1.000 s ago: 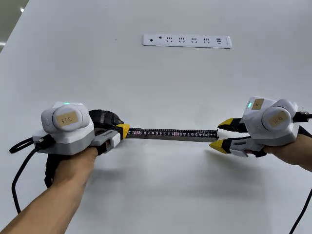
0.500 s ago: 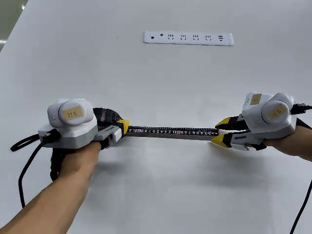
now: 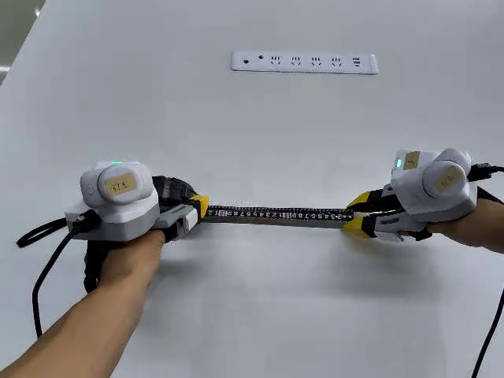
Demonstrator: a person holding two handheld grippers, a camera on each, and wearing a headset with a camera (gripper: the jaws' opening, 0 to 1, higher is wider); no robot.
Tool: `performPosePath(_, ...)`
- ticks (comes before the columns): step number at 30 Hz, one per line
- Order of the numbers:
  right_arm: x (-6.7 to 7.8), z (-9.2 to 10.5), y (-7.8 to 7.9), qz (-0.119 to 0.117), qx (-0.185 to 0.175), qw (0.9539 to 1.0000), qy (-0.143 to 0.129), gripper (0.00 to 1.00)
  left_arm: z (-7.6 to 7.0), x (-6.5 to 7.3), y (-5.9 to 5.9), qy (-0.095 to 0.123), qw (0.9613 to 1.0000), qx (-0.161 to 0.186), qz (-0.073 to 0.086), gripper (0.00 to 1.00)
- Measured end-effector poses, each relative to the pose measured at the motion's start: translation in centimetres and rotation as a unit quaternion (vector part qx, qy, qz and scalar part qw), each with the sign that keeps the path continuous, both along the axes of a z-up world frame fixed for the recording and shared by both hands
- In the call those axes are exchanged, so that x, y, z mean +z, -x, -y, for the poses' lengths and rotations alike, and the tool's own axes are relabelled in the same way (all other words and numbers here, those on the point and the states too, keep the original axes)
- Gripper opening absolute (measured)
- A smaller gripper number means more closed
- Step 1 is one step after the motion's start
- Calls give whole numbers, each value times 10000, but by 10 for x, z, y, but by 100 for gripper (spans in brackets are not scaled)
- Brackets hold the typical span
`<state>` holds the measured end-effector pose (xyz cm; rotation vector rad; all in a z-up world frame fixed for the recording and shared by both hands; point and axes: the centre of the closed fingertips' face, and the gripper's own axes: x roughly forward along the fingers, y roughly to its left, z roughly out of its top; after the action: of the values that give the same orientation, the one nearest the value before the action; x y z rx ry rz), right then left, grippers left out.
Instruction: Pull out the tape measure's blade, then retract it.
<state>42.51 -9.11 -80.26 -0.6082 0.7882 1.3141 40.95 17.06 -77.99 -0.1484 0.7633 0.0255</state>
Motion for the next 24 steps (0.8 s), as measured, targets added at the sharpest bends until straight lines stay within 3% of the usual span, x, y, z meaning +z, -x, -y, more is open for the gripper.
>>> performPosePath(5,1,-1,0,92,264,9996,92,13,0,0,0,4,10000,22,-7,64)
performPosePath(24,0,2,1,154,394,9989,182,10,-1,-1,1,-104,9999,23,-110,63)
